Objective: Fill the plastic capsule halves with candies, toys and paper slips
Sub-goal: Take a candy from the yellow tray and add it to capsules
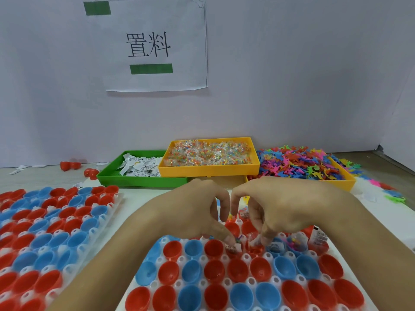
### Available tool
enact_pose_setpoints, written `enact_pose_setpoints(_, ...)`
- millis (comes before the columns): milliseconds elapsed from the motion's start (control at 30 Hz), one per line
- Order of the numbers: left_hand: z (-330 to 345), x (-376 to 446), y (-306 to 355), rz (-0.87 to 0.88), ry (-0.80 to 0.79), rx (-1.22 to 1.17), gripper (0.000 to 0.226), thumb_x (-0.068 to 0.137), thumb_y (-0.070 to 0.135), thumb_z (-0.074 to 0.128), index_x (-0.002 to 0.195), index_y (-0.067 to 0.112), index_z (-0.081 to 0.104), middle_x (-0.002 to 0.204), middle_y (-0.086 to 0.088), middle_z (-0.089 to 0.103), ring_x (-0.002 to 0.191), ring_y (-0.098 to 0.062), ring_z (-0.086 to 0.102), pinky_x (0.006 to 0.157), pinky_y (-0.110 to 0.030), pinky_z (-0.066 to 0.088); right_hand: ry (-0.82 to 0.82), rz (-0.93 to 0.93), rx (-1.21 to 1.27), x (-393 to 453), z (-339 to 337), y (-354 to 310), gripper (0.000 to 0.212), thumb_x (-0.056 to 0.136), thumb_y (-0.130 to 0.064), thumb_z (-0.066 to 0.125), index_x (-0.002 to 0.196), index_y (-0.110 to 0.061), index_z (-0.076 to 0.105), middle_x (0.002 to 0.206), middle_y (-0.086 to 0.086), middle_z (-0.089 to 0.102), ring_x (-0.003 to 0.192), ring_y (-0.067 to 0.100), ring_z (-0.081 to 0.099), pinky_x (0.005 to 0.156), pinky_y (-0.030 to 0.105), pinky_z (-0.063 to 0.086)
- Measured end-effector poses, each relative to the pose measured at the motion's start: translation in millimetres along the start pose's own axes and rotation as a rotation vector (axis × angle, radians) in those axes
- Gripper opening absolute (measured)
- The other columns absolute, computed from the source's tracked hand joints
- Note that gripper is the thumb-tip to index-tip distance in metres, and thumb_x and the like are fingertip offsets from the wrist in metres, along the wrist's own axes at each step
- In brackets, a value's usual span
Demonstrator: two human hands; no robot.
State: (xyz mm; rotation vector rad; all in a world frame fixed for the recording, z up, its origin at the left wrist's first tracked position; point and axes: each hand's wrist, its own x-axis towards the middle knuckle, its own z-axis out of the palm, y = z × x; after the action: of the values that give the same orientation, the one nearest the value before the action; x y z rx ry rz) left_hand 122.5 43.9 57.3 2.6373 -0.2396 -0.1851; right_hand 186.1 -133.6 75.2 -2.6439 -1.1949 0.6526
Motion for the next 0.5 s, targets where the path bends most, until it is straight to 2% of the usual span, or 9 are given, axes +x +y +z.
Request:
enact_pose_setpoints(167, -7.1, -3.3, -0.5, -0.025, 0.016, 0.001, 0.035, 0.062, 0.047, 0.089, 0.078, 0.03, 0.063, 0.071, 0.012, 0.069, 0.056, -0.006, 0.063, 0.052, -0.02, 0.048, -0.008, -0.002, -0.002, 2.2, 4.6, -5.5, 0.066, 0.075, -0.012, 0.086, 0.126, -0.036, 0.052, 0.065, -0.012, 0.062, 0.047, -0.01, 0.053, 0.041, 0.009, 0.036)
enact_pose_setpoints(333, -12.2, -5.9, -1.5, -0.033, 0.02, -0.019, 0.036, 0.063, 0.049, 0.088, 0.082, 0.027, 0.066, 0.073, 0.008, 0.07, 0.059, -0.009, 0.065, 0.054, -0.022, 0.051, -0.007, -0.004, 0.016, 0.7, 1.0, -4.7, 0.063, 0.075, -0.017, 0.087, 0.125, -0.035, 0.053, 0.063, -0.014, 0.065, 0.052, -0.008, 0.056, 0.053, 0.013, 0.04)
enact_pose_setpoints(500, -11.3, -5.8, -0.8, -0.024, 0.028, -0.011, 0.034, 0.065, 0.05, 0.086, 0.082, 0.029, 0.066, 0.074, 0.008, 0.07, 0.059, -0.006, 0.064, 0.052, -0.019, 0.049, 0.041, -0.001, -0.005, -0.8, 2.9, -9.0, 0.059, 0.078, -0.013, 0.084, 0.124, -0.034, 0.054, 0.061, -0.013, 0.061, 0.048, -0.008, 0.053, 0.052, 0.014, 0.039)
